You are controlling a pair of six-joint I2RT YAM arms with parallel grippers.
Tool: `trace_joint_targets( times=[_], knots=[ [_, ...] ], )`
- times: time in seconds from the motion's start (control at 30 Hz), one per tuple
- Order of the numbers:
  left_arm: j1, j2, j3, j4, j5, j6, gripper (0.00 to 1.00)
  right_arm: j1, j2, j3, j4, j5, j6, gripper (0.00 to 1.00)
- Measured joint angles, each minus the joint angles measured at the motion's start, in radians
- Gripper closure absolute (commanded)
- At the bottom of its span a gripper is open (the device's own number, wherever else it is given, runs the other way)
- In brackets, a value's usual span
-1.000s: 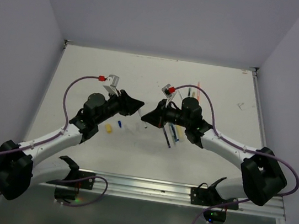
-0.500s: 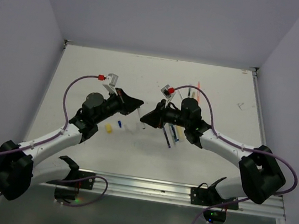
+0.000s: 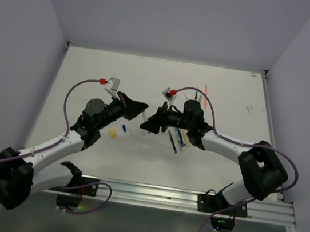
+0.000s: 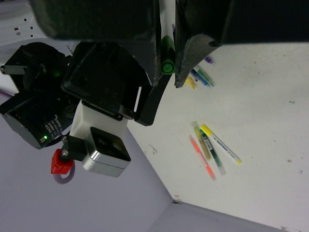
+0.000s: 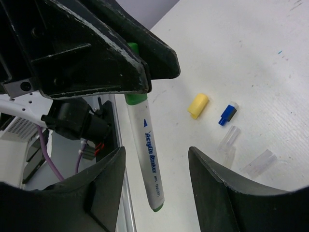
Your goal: Open the pen caps
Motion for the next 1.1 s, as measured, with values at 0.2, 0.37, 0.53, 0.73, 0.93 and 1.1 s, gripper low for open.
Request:
trace_joint_targets(
  times=[0.2,0.37,0.53,0.73,0.93,1.1],
  knots=[
    [0.0,-0.004,-0.02,0.047,0.01,-0.006,1.0,0.007,0.042,0.001,0.076,-0.037,0.039,0.94],
    [0.002,-0.018,-0.035,0.069,-0.01,-0.018,1.0,0.016,0.04,0.0,0.107,-0.064,0.03,1.0],
    [-0.013,-0.06,-0.074,0.08,-0.059,-0.019,1.0,0.023,0.029,-0.015,0.094,-0.062,-0.018,1.0],
    [-0.042,-0.105,-0.108,0.084,-0.106,-0.018,1.0,0.032,-0.014,-0.066,0.097,-0.037,-0.087,1.0],
    [-0.055,-0.103,-0.111,0.108,-0.114,-0.013,1.0,0.032,-0.042,-0.106,0.119,-0.015,-0.125,1.0],
    [-0.061,-0.092,-0.111,0.152,-0.117,-0.009,1.0,0.031,-0.067,-0.124,0.133,0.003,-0.14,1.0]
  ],
)
